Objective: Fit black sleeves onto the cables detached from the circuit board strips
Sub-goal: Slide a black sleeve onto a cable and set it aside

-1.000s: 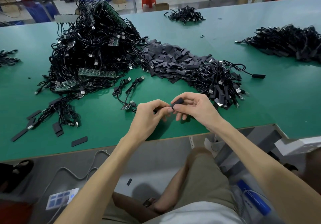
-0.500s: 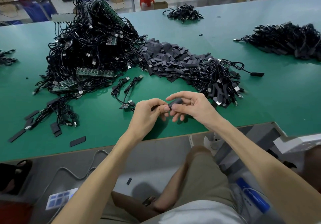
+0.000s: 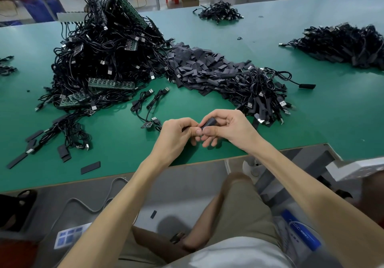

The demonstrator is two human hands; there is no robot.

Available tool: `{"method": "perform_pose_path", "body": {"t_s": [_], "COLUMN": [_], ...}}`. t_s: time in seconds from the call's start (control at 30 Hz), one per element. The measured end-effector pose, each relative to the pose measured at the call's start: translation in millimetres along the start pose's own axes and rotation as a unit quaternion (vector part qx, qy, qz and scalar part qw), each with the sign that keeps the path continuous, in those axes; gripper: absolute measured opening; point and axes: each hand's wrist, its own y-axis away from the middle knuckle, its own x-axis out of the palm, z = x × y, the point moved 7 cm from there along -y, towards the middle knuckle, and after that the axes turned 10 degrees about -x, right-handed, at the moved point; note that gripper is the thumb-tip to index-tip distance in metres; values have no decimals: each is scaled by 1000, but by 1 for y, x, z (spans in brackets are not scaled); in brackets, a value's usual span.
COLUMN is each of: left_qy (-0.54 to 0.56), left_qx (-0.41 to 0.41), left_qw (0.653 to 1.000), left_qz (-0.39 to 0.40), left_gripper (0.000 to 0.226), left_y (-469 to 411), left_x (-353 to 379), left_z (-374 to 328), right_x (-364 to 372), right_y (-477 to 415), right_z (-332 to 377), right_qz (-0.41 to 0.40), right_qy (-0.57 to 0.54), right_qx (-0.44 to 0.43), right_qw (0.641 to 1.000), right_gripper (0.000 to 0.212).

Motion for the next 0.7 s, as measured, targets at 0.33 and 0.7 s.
{"method": "perform_pose_path", "body": {"t_s": [0.33, 0.7], "left_qy": [-37, -183], "left_qx": [36, 111], "left_qw": [999, 969], "left_qz": [-17, -121], "left_gripper": [9, 19], "left_y": [0, 3], "left_x": [-1, -5], "left_z": [-1, -16], "right_x": [-3, -30], "right_y": [-1, 1], "right_z": [2, 3], "right_qz": [-15, -159], "right_qy": [2, -78], "right_qx": [-9, -30], "right_qw": [1000, 984], "right_gripper": [17, 25]}}
